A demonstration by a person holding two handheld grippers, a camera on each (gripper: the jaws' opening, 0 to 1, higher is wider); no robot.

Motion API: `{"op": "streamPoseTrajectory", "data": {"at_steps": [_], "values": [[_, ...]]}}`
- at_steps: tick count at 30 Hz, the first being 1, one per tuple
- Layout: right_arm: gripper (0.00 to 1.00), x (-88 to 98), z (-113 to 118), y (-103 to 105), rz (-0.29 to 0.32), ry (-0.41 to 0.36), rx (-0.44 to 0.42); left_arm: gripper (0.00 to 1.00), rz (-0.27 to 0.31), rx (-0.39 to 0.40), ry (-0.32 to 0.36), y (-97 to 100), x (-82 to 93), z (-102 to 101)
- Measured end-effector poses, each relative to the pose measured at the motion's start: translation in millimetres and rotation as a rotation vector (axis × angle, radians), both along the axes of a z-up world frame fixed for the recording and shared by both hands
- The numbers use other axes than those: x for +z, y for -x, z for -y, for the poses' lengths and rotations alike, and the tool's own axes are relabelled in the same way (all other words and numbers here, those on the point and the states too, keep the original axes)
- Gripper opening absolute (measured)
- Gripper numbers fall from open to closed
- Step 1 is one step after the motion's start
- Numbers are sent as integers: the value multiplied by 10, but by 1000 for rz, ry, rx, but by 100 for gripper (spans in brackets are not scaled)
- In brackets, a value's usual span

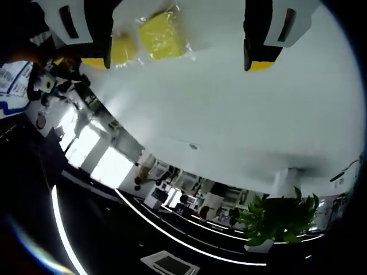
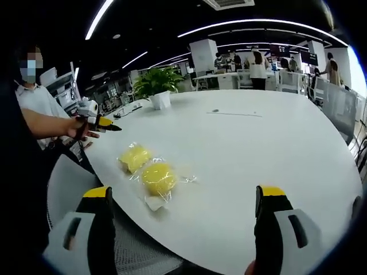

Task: Compare the silicone blocks by pressing each to a similar depth, holding the contact briefly, and releasing to observe deformation and rebound differences across the visible hardness samples.

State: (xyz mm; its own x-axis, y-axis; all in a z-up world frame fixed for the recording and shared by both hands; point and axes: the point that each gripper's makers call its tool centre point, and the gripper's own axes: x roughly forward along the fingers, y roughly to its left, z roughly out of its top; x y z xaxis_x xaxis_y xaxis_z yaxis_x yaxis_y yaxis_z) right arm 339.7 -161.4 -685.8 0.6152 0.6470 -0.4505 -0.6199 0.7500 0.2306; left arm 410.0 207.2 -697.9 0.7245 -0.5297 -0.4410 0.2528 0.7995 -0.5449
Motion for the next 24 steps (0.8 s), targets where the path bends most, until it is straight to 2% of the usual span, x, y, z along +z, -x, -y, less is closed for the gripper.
{"op": "streamPoseTrajectory", "data": {"at_steps": [2, 4, 8, 10, 14, 16, 17, 19, 21, 23, 24], "values": [[97, -17, -4, 9, -4, 8, 6, 93, -17, 37, 61, -33, -41, -9], [97, -29, -22, 25, -9, 9, 14, 90, -44, 67, 93, -57, -136, -39], [97, -52, -38, 29, -9, 11, 16, 76, -80, 67, 115, -35, -254, 20], [97, -56, -51, 40, -9, 4, 12, 72, -102, 66, 135, -24, -312, 62], [97, -116, -91, 121, -20, 6, 22, 62, -169, 54, 156, 25, -486, 170], [97, -162, -86, 154, -35, 19, 32, 56, -191, 80, 197, 8, -561, 181], [97, -144, -91, 156, -33, 20, 34, 50, -206, 113, 245, -7, -577, 179], [97, -92, -93, 156, -26, 16, 35, 38, -201, 137, 328, -33, -548, 200], [97, -67, -81, 155, -20, 19, 31, 35, -212, 153, 332, -37, -593, 186], [97, -45, -62, 171, -21, 11, 21, 36, -239, 152, 296, -35, -713, 174], [97, -46, -54, 188, -22, 13, 20, 36, -242, 145, 283, -15, -709, 189]]}}
